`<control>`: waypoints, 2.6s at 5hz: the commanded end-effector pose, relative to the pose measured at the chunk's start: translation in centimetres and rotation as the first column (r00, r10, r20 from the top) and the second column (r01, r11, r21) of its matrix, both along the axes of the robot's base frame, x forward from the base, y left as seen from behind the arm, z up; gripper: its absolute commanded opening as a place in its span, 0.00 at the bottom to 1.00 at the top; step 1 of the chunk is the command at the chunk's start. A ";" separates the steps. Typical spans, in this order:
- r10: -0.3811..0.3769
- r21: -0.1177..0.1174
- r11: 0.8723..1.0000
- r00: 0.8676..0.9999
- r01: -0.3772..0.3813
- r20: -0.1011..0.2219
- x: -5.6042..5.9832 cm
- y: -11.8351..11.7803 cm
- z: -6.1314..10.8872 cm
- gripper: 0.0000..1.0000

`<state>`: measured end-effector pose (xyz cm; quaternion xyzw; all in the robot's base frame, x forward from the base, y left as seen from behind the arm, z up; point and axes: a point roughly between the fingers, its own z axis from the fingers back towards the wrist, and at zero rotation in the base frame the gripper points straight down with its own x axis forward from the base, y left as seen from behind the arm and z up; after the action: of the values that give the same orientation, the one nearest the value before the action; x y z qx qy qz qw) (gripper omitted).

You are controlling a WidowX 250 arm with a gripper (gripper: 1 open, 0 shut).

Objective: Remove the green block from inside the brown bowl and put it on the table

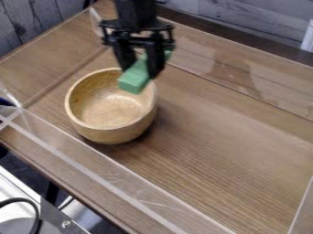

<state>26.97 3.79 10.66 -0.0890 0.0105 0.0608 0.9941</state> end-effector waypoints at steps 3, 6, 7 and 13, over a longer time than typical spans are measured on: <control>-0.028 0.066 0.997 0.999 0.027 0.019 2.5 -8.7 -1.0 0.00; -0.113 0.135 0.984 0.993 0.116 -0.024 2.2 -9.3 -4.0 0.00; -0.137 0.117 0.984 0.990 0.138 -0.017 2.3 -8.5 -5.8 0.00; -0.077 0.113 0.991 0.997 0.077 -0.010 1.4 -5.8 -7.1 1.00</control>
<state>27.09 -2.23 2.27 -0.0311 0.0418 0.0206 0.9984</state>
